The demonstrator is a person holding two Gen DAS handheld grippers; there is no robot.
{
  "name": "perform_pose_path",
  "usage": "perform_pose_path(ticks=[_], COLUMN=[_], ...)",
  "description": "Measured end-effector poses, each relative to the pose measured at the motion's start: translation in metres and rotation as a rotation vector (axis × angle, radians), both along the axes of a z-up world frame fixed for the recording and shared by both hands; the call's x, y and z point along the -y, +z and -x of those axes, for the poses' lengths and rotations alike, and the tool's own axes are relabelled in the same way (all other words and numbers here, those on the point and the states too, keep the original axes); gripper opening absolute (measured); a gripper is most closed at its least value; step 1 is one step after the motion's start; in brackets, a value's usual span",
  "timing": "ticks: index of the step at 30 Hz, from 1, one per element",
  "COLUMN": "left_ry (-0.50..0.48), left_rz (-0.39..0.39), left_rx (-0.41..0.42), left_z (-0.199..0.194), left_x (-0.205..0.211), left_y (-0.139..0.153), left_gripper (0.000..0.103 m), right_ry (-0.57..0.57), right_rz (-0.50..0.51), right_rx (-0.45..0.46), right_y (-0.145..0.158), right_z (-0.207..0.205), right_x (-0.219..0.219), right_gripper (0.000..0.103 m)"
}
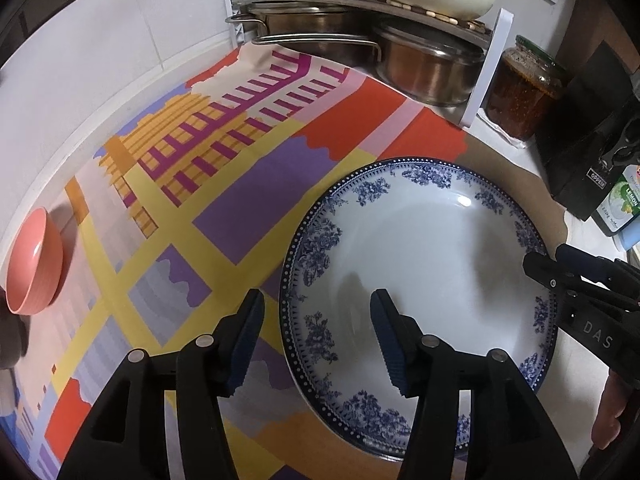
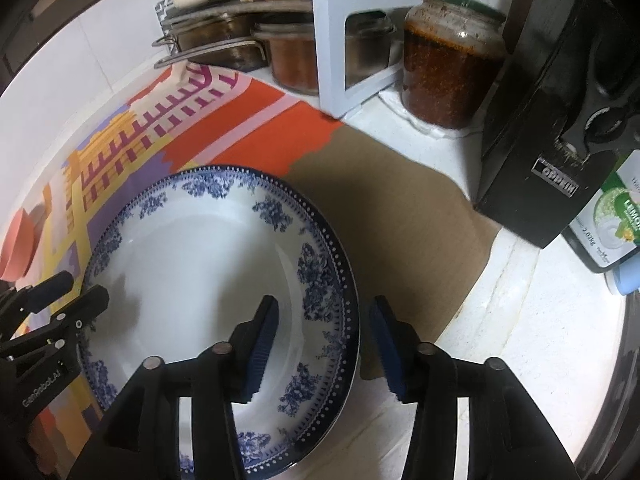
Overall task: Organize plates and bowls
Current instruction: 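Lower the plate onto the placed plate and open the right gripper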
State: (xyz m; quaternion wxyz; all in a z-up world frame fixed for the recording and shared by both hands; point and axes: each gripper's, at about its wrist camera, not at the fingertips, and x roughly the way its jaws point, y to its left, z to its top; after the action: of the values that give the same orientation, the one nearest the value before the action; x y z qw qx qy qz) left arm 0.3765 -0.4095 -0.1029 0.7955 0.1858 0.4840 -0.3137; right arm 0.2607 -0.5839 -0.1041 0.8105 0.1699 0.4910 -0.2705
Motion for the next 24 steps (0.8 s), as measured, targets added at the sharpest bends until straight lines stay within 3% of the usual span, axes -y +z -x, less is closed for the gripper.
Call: perform_pose_path(ticks=[13,24], left_ry=[0.086,0.218], left_rz=[0.071,0.112], left_rx=[0.041,0.115], left_z=[0.008,0.017], left_x=[-0.043,-0.110], left_y=[0.037,0.067], left_gripper=[0.055,0.060], right_ry=[0.108,0.222], right_rz=[0.049,0.027], right_rx=[0.107,0.169], right_y=[0.045,0.069], right_z=[0.001,-0.008], right_x=[-0.044,-0.095], right_gripper=[0.049,0.049])
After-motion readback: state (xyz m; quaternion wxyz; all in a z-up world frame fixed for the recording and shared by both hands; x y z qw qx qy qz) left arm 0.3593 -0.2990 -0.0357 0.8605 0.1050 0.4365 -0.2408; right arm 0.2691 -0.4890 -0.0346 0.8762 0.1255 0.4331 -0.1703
